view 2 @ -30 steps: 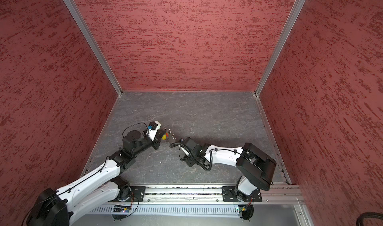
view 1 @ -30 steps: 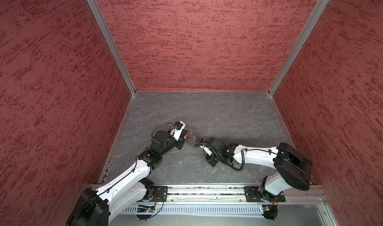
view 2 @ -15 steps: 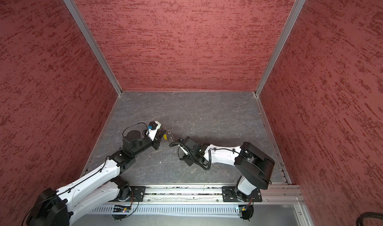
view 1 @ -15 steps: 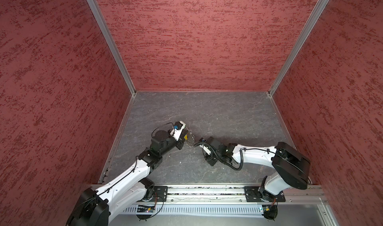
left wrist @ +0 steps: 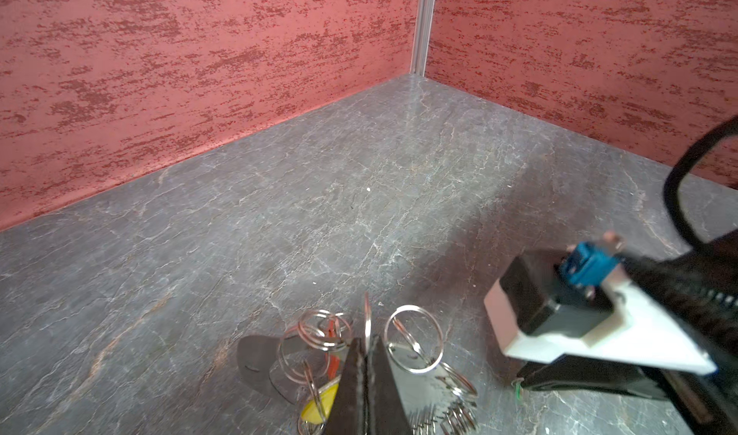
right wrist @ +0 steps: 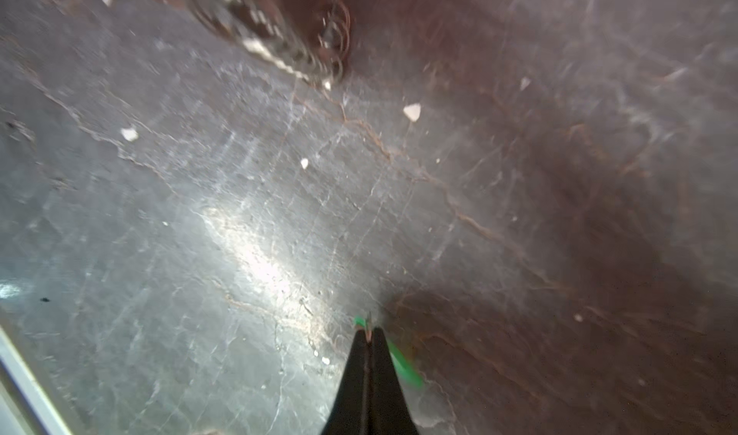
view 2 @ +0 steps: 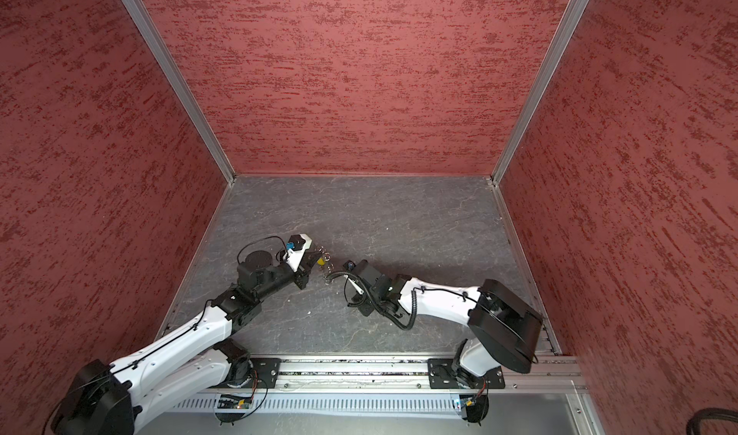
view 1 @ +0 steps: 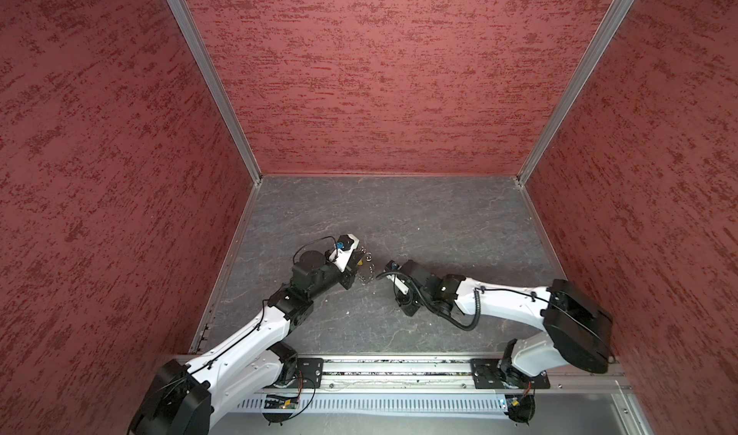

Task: Put the keys on the keyring
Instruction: 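Close the right gripper on the green-tagged key's ring and lift it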

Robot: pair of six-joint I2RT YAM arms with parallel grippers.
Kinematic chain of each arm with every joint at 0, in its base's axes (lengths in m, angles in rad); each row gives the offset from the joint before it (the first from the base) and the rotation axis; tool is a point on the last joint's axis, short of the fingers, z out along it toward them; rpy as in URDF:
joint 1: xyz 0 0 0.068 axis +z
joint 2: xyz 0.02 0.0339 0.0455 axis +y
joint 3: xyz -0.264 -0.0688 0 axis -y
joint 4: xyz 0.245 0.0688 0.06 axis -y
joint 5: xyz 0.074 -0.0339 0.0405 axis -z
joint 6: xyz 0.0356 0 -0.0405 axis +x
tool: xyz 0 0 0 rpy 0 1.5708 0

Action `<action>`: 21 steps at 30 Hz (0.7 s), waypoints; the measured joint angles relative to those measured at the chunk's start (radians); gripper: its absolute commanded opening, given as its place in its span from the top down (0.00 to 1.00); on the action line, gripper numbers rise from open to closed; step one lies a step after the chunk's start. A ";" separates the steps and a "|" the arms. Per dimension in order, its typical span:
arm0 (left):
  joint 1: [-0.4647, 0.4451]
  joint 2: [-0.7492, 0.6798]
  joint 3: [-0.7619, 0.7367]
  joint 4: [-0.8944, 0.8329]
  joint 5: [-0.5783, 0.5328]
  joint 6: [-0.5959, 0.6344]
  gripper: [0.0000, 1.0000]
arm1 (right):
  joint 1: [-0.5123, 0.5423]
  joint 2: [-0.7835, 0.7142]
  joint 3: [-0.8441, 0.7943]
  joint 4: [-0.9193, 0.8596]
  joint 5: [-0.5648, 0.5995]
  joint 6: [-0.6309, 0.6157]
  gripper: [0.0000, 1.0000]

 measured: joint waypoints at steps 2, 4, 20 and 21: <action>-0.013 0.000 0.000 0.002 0.031 0.015 1.00 | 0.000 -0.082 0.000 -0.009 0.018 -0.005 1.00; -0.035 0.000 0.000 0.005 0.067 0.034 1.00 | 0.000 -0.153 0.000 -0.016 0.039 -0.014 1.00; -0.104 0.005 -0.020 0.034 0.404 0.150 1.00 | 0.000 -0.410 -0.004 -0.105 0.060 -0.133 1.00; -0.105 0.008 -0.020 0.037 0.422 0.154 1.00 | 0.000 -0.422 -0.004 -0.108 0.049 -0.145 1.00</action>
